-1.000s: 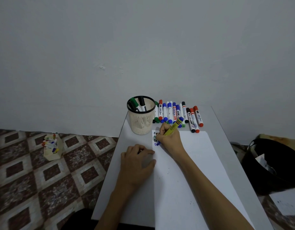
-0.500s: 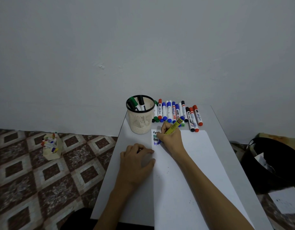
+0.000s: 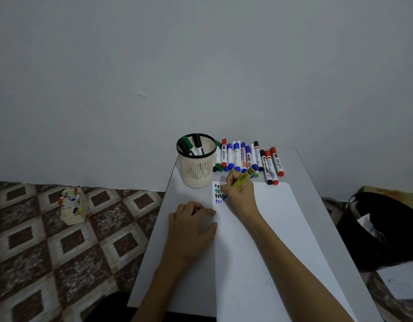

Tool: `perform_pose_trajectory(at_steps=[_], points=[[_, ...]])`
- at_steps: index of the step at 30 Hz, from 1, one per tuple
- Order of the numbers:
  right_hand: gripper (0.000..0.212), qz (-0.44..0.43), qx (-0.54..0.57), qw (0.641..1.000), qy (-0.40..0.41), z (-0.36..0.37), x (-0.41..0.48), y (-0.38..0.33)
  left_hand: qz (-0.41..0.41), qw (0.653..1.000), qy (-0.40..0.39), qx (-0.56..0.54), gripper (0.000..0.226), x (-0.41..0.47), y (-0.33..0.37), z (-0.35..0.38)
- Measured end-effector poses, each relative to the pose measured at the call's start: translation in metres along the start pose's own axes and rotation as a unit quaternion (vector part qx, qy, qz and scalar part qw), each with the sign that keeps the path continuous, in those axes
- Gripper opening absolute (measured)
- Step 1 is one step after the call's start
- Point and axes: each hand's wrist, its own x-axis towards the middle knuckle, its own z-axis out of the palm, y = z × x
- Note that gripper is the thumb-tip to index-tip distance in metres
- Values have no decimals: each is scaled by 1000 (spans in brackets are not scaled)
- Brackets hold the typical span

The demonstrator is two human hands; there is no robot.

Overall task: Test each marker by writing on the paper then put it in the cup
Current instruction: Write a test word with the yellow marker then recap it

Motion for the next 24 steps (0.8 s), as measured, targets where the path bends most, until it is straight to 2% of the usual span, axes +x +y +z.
perform_pose_trajectory(at_steps=[3, 7, 12, 14, 19, 21, 24], points=[[35, 3, 13, 1000, -17, -2, 0, -2, -2, 1000, -2, -5, 42, -1, 1, 0], [32, 10, 50, 999, -12, -4, -1, -4, -3, 999, 21, -44, 49, -3, 1, -1], [27, 32, 220, 974, 35, -13, -1, -7, -22, 984, 68, -164, 52, -3, 5, -7], [27, 54, 253, 966, 12, -14, 0, -9, -26, 978, 73, -193, 50, -3, 2, -8], [14, 111, 344, 931, -50, -20, -3, -21, -115, 943, 62, -305, 48, -5, 5, -17], [23, 101, 345, 932, -40, -22, -8, -27, -120, 940, 59, -314, 40, -5, 6, -19], [32, 53, 295, 953, -32, -22, -20, -34, -109, 942, 48, -313, 30, -5, 6, -19]])
